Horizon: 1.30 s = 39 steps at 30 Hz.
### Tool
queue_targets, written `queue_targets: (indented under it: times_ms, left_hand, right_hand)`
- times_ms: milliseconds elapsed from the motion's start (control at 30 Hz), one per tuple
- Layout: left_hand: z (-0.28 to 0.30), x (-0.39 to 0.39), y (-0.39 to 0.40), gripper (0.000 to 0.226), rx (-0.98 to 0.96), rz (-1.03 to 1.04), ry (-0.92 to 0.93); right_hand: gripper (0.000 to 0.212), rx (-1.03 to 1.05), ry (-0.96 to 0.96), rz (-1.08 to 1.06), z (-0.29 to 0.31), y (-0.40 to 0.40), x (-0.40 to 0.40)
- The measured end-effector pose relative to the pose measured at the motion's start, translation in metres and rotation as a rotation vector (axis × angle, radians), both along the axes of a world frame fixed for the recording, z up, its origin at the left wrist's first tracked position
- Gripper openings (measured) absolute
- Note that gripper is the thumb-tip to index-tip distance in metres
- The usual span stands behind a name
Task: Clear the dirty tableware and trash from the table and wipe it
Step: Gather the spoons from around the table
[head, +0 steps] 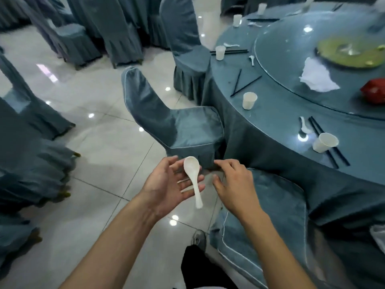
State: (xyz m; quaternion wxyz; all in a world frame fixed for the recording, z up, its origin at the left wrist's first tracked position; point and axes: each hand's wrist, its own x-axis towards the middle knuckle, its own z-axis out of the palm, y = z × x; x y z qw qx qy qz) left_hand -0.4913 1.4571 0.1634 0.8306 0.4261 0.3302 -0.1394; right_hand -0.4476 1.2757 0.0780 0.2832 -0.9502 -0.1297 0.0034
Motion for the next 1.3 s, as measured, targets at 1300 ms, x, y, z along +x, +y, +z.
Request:
queue_targets:
  times_ms: [1300]
  left_hand:
    - [-0.075,0.489,-0.071,0.043,0.014,-0.877,0.257]
  right_hand:
    - [0.049,0.049,0.535,-1.009,-0.103,-0.17,0.403]
